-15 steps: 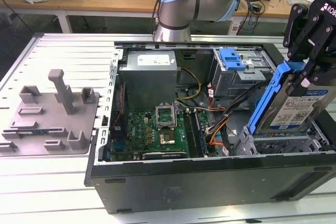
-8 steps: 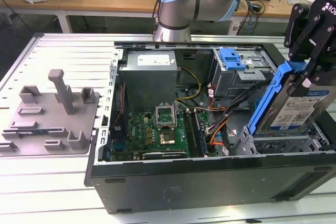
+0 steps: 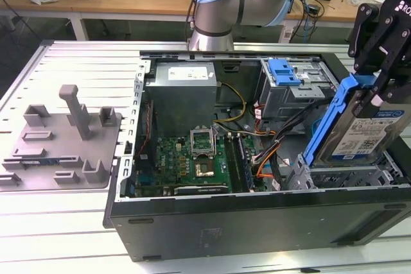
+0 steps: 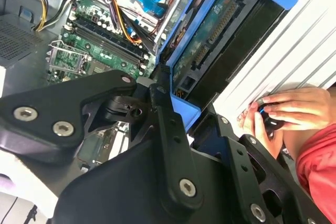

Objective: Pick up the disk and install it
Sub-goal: 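Insert the disk into the insertion slot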

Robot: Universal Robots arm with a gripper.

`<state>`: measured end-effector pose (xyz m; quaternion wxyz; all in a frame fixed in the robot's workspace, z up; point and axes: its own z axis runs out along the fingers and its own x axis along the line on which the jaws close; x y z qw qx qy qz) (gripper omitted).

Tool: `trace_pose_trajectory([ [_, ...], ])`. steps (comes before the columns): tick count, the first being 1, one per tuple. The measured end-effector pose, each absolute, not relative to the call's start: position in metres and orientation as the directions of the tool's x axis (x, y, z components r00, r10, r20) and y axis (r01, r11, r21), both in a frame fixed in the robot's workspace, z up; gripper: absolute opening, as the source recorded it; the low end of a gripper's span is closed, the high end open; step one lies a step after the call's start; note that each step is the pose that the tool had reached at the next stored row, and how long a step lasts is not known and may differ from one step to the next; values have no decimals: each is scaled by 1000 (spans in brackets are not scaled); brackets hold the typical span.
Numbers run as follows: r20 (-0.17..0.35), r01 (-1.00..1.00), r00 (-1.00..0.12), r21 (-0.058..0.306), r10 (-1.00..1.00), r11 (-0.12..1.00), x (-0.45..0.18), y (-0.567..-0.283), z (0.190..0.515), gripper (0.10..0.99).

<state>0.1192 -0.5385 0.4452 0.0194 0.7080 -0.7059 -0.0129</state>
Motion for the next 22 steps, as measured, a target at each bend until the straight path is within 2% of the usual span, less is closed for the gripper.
trace_pose_trajectory([
  [22, 19, -999, 3, 46, -1000, -2, 119, -536, 451, 369],
])
